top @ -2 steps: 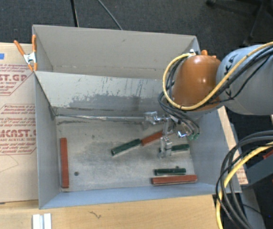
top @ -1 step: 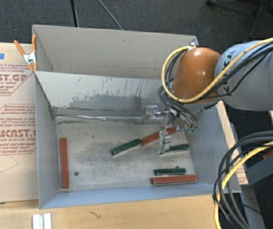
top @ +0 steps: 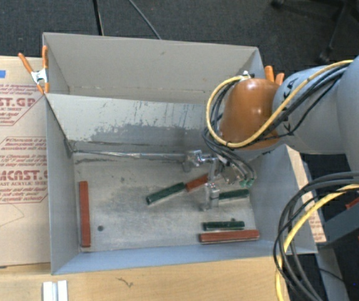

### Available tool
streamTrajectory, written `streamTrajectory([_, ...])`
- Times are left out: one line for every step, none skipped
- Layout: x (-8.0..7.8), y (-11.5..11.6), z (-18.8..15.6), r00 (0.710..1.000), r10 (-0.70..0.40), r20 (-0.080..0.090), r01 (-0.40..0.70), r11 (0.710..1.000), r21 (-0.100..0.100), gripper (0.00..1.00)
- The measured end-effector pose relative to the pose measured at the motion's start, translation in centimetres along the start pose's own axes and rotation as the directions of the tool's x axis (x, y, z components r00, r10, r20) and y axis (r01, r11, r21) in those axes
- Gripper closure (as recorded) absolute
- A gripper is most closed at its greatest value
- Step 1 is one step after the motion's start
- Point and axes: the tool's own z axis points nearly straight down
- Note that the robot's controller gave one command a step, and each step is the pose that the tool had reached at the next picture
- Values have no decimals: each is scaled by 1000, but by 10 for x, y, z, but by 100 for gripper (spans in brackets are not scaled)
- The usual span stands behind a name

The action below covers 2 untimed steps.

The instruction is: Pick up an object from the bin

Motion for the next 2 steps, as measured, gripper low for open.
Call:
streamTrajectory([-1, 1, 0, 1000, 1, 4, -1, 1000, 1, 0])
streamTrajectory([-1, 1, -1, 1000, 0, 4, 0, 1000, 1, 100])
